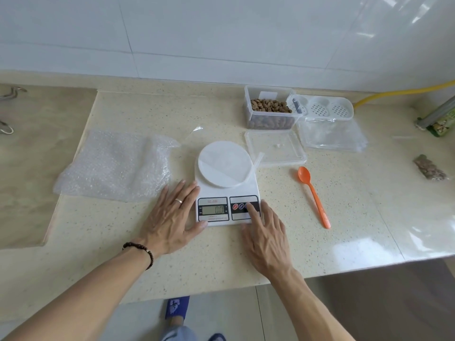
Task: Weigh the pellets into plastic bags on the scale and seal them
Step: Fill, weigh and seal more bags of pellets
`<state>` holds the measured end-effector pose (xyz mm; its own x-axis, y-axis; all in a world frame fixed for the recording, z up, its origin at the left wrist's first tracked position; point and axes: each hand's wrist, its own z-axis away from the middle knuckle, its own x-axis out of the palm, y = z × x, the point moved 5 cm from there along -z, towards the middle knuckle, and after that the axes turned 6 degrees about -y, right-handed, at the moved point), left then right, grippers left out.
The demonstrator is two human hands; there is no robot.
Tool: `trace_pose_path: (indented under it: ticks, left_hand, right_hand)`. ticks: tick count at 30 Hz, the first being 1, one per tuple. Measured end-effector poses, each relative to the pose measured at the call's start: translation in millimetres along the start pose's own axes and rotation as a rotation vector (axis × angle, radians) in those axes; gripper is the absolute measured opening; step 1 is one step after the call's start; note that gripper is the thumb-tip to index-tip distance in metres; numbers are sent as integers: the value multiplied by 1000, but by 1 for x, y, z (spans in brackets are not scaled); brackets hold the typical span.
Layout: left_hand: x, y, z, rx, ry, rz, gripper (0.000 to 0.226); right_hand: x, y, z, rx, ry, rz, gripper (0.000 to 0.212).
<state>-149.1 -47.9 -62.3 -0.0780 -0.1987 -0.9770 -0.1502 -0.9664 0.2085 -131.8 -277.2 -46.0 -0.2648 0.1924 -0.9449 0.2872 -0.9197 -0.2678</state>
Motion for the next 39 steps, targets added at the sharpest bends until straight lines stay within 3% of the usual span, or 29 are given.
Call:
trace_pose_path:
  ticks: [22, 26, 30, 33, 37, 39]
  left_hand:
    - [0, 1, 0, 25, 20, 54, 85]
    - [-11, 13, -8, 86, 30, 73, 85]
    - [-37, 41, -38, 190, 42, 68, 82]
    - [-49, 64, -68, 277, 29, 27, 80]
    - [-48, 89, -101, 342, -13, 30, 78]
    - [-46, 98, -113, 379, -35, 25, 80]
  right_hand:
    - [3, 6, 0, -49, 42, 35, 56]
    - [-14, 10, -3, -57, 29, -15, 64]
    - [-44, 35, -13, 71, 141, -75, 66]
    - [-68, 76, -19, 287, 225, -131, 52]
    - [-88, 131, -18, 665, 221, -386, 42]
    - [-88, 142, -19, 748, 185, -523, 45]
